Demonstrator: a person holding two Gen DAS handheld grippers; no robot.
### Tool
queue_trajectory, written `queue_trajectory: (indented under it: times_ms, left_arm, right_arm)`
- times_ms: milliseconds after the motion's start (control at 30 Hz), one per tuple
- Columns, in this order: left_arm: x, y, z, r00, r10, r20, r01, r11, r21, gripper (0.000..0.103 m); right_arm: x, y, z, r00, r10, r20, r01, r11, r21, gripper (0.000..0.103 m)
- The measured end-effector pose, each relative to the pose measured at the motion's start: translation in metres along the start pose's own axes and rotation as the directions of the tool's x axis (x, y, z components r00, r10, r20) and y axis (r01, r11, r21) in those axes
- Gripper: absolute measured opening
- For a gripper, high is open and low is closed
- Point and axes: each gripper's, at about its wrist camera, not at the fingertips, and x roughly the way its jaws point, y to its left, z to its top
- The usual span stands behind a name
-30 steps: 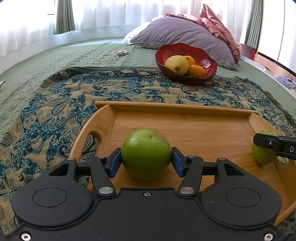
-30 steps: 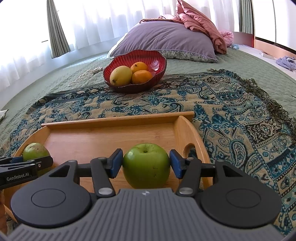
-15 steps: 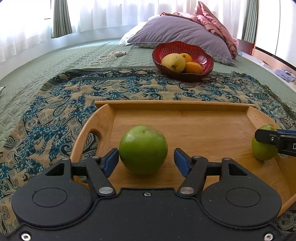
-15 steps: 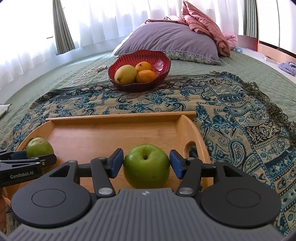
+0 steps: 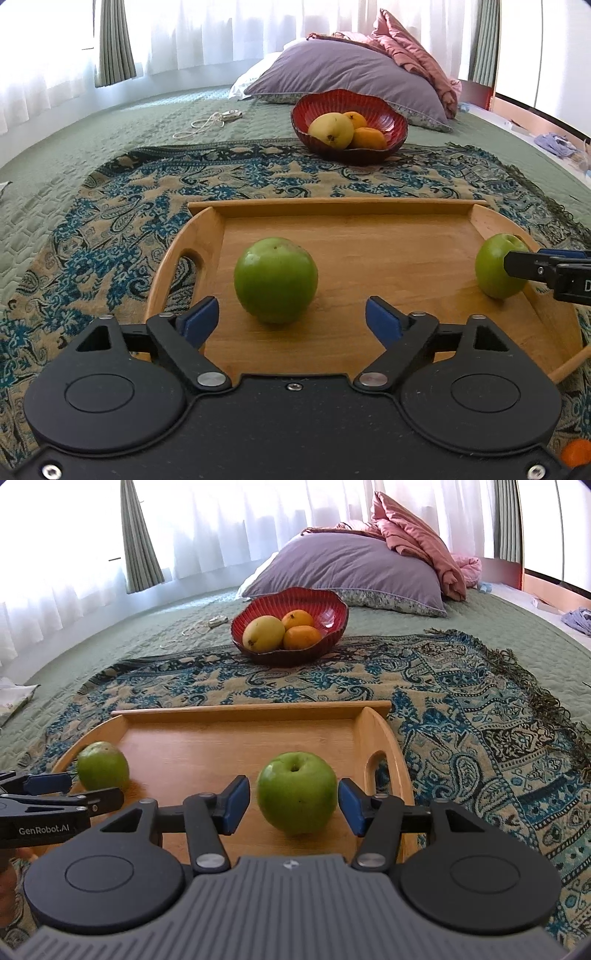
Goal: Organize fruits
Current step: 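Open the left tool to set its apple on the tray while the right tool releases its apple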
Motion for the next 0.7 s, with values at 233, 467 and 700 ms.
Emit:
queue_trajectory:
  times_ms: [233,467,700]
  left_arm:
    - [-0.025,-0.001,-0.011,1.000,-0.012,0.028,0.011,1.000,0.004,0.091]
    - [-0.056,-0.005,-0.026,0.997,-0.049,0.063,0.047,0.999,0.023,0.094]
    - [-0.088,-0.014,-0.049,0.991,-0.071,0.116,0.062,0.995,0.076,0.101]
  right_arm:
    - [-0.024,0.004,-0.011,0.999,0.027,0.034,-0.026,0.999,-0.042,0.071]
    - [-0.050,0.008,-0.030,0.997,0.045,0.063,-0.039,0.995,-0.095,0.078]
    - [-0.074,0.007,-0.058,0.994,0.041,0.097,-0.028,0.991,-0.129,0.086]
